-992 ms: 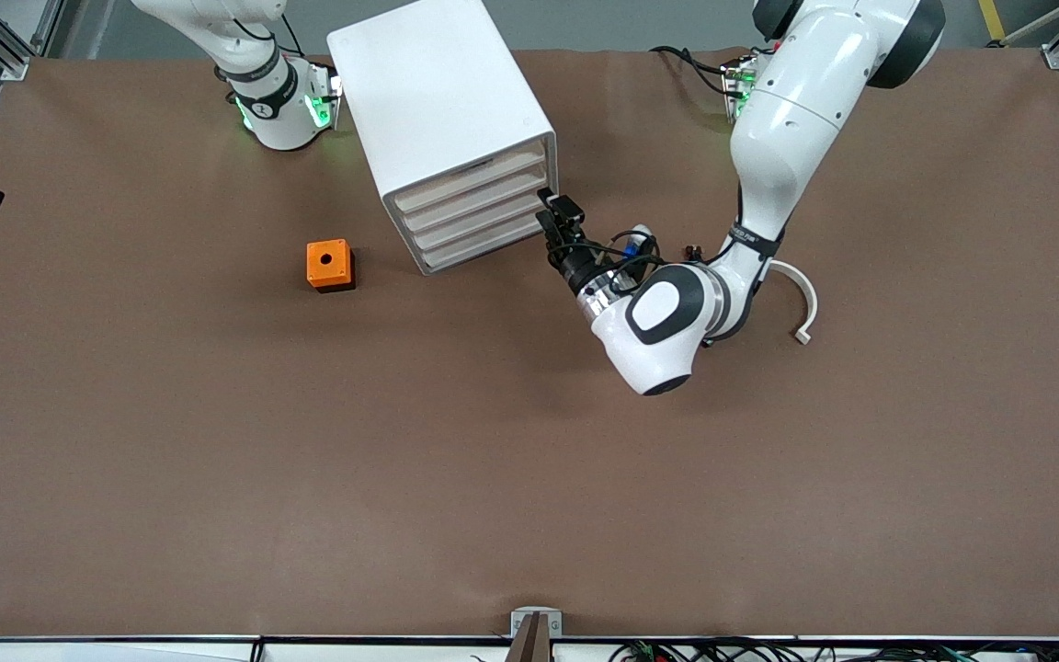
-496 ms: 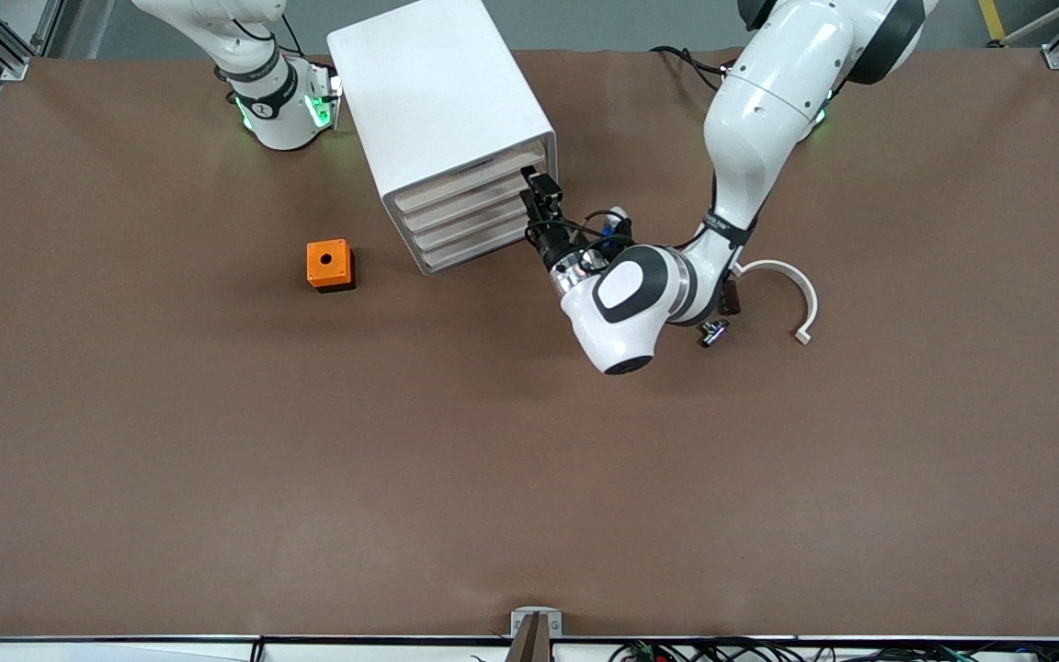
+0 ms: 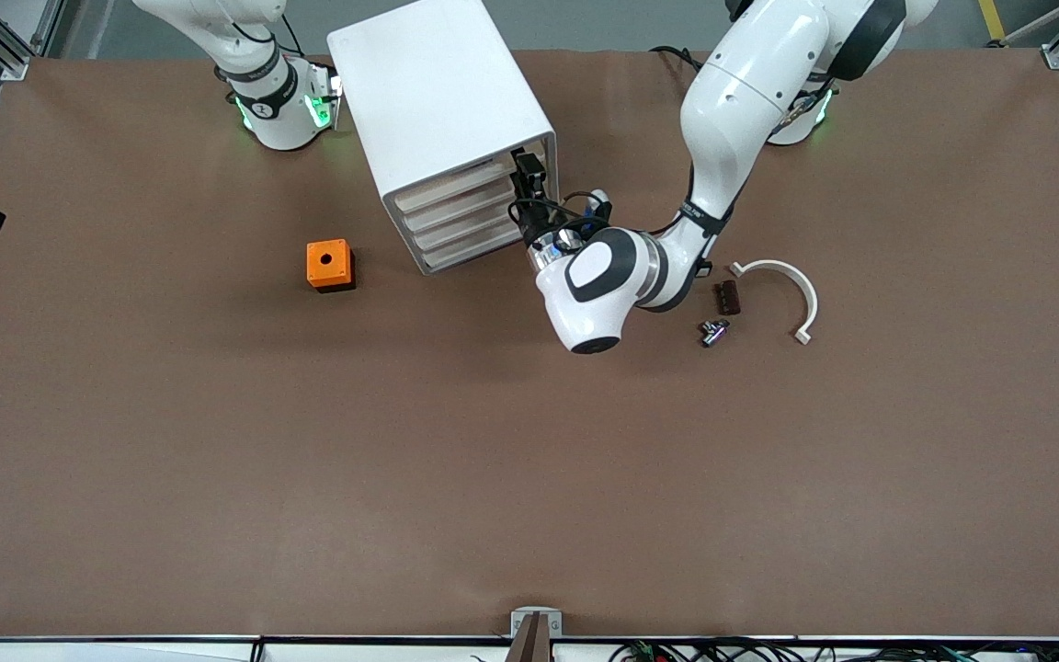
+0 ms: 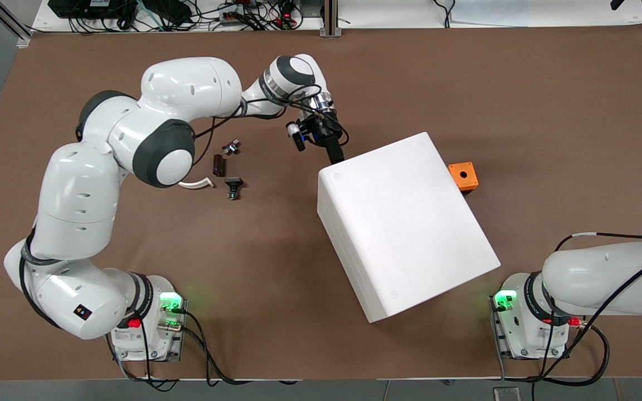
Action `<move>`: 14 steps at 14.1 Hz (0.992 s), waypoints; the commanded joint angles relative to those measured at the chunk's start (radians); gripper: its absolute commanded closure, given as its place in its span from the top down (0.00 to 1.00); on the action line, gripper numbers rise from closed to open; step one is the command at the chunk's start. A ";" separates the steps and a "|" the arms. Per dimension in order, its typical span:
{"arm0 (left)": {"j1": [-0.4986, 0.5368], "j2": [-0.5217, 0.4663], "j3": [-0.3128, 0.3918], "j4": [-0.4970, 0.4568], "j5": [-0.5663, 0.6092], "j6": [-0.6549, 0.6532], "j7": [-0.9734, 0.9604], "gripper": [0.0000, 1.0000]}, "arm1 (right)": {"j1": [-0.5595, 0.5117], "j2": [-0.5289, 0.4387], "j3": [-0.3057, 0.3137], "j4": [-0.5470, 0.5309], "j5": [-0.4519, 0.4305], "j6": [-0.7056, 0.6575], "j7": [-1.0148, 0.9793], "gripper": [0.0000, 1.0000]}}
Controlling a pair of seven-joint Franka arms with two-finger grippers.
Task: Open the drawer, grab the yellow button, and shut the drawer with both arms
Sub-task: 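Grip the top drawer edge with the left gripper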
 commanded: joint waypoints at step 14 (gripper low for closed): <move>-0.002 0.011 0.005 0.001 -0.024 -0.020 -0.017 0.06 | -0.054 0.153 0.008 0.012 -0.015 0.055 0.008 1.00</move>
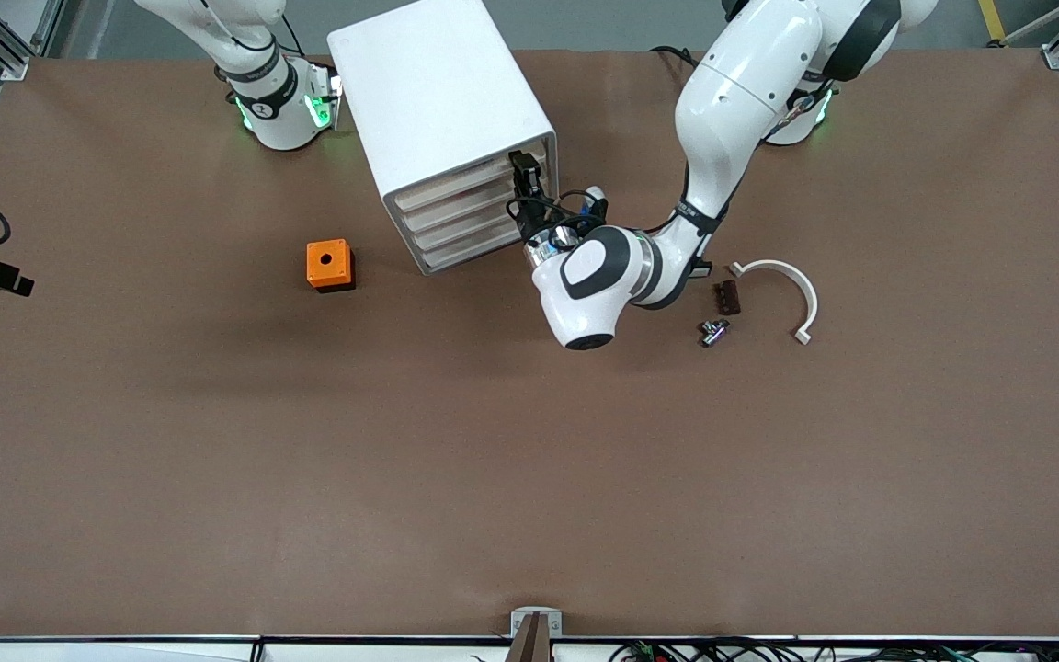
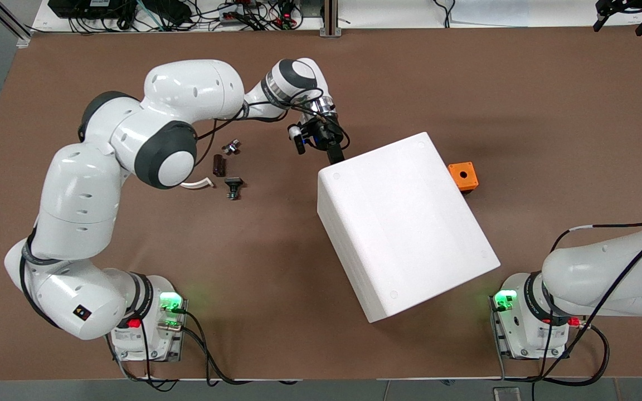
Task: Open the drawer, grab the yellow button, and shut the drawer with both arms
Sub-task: 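Grip the top drawer edge with the left gripper, then pull the top drawer open with the left gripper while the right gripper reaches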
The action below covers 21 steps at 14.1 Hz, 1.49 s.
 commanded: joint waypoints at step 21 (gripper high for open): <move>0.195 0.032 0.030 0.016 -0.074 0.003 0.022 0.14 | 0.063 -0.076 0.018 -0.095 0.088 -0.027 0.271 1.00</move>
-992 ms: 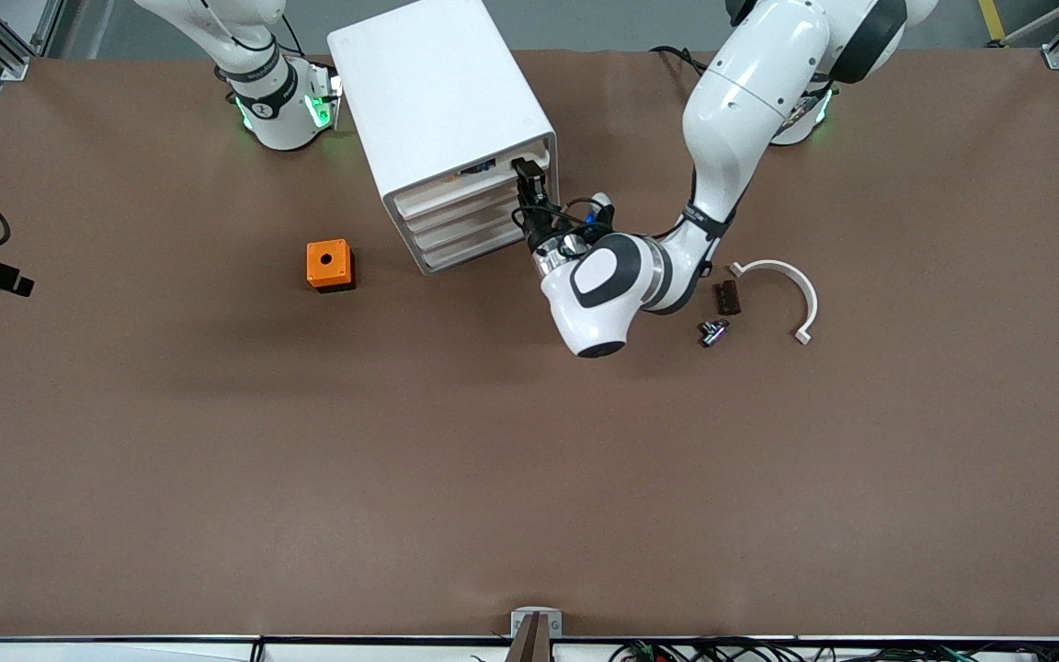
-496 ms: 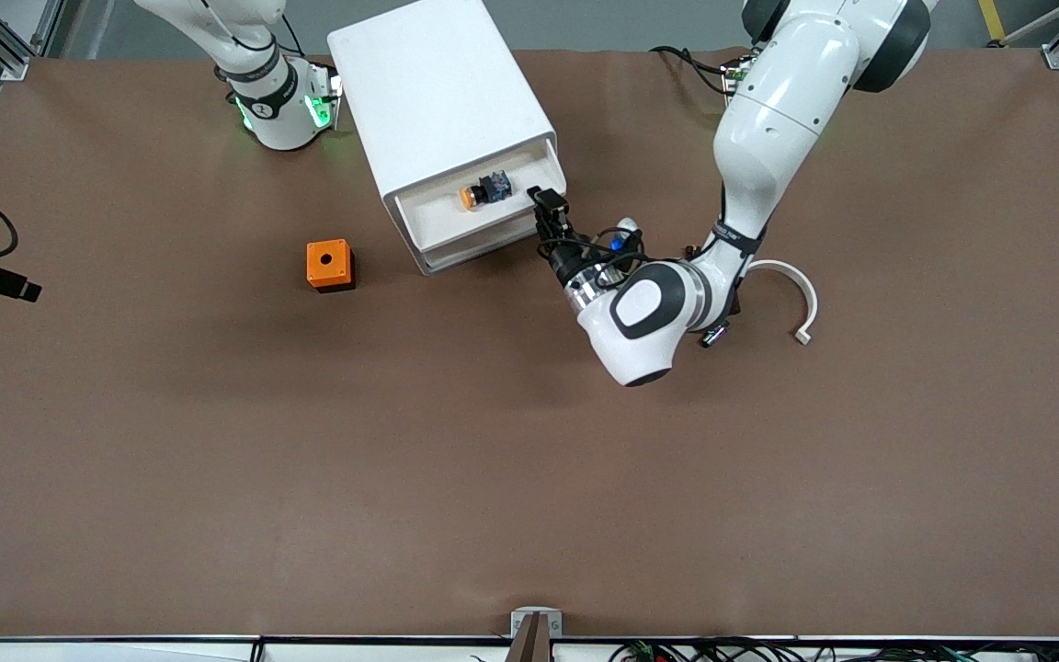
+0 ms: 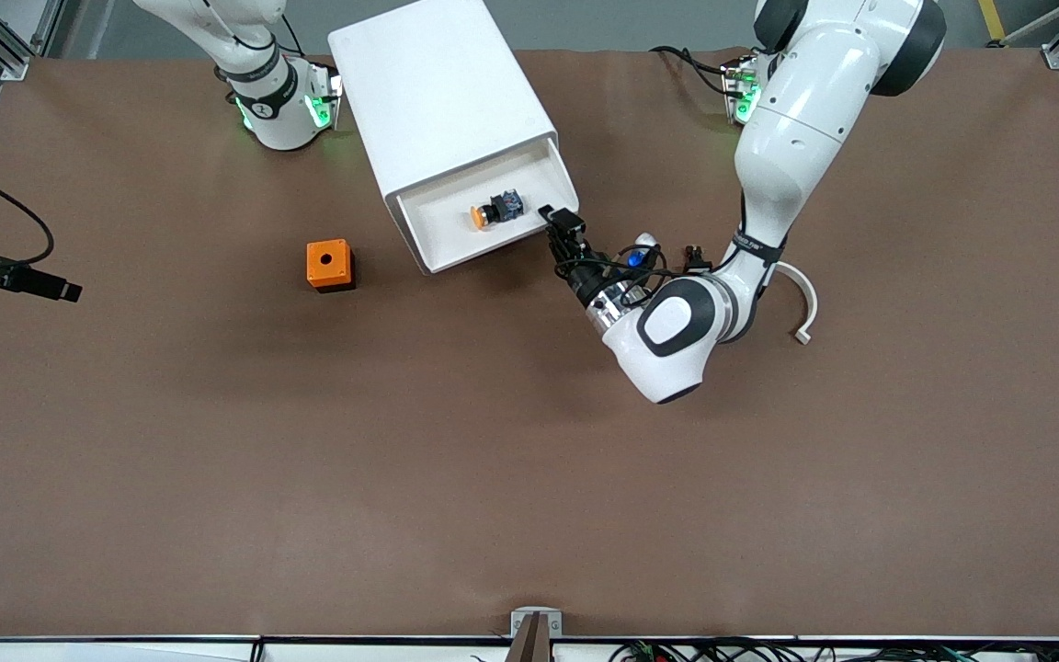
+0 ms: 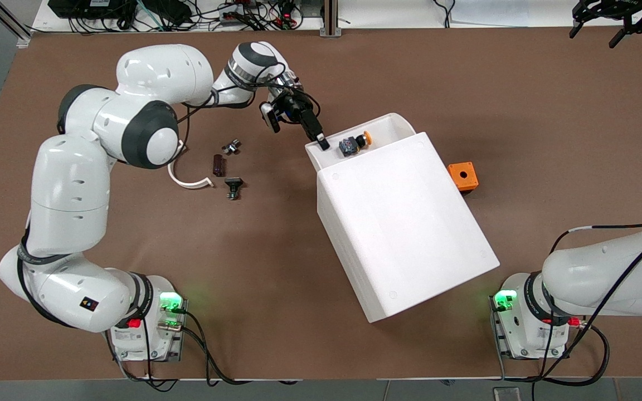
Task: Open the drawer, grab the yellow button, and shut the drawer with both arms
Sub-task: 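Pull the top drawer open with the left gripper while the right gripper reaches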
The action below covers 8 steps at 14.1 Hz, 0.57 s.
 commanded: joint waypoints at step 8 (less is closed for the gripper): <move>0.055 0.017 0.014 0.019 -0.012 0.007 0.026 0.19 | 0.280 -0.152 0.003 -0.181 0.010 0.085 0.729 1.00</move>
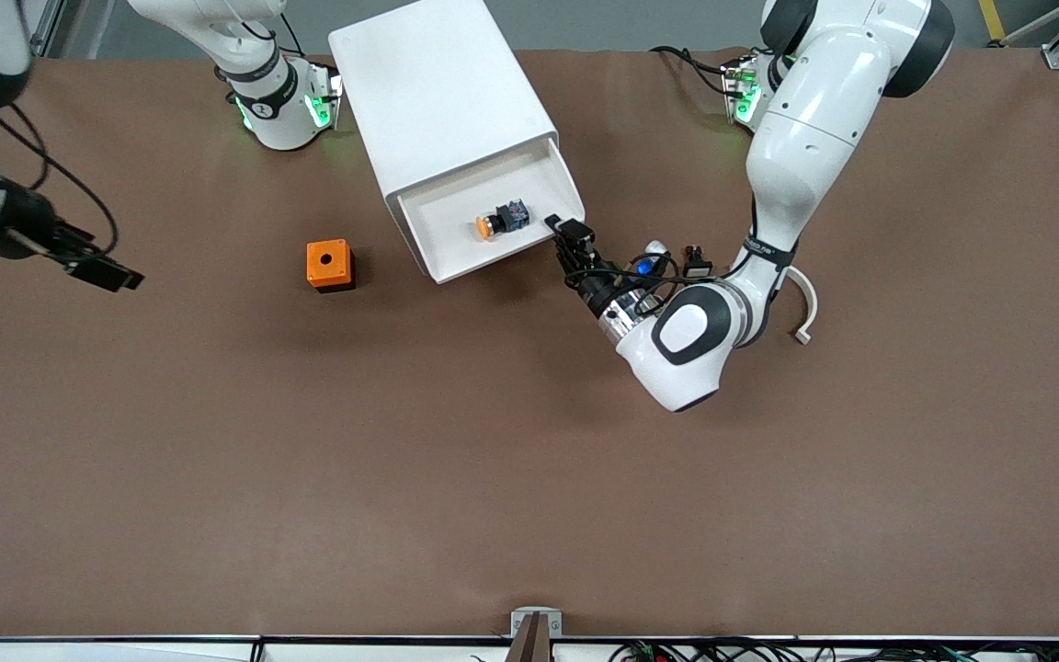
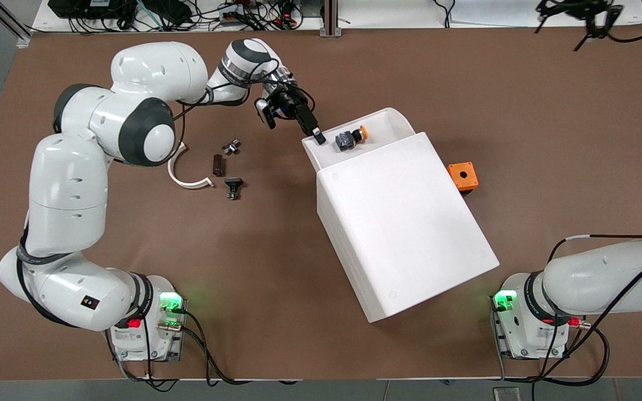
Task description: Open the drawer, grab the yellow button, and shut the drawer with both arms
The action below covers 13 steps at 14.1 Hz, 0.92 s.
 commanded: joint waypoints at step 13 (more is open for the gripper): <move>0.050 0.005 0.013 0.077 -0.012 0.017 0.192 1.00 | 0.407 -0.023 -0.008 -0.126 0.125 0.237 0.552 1.00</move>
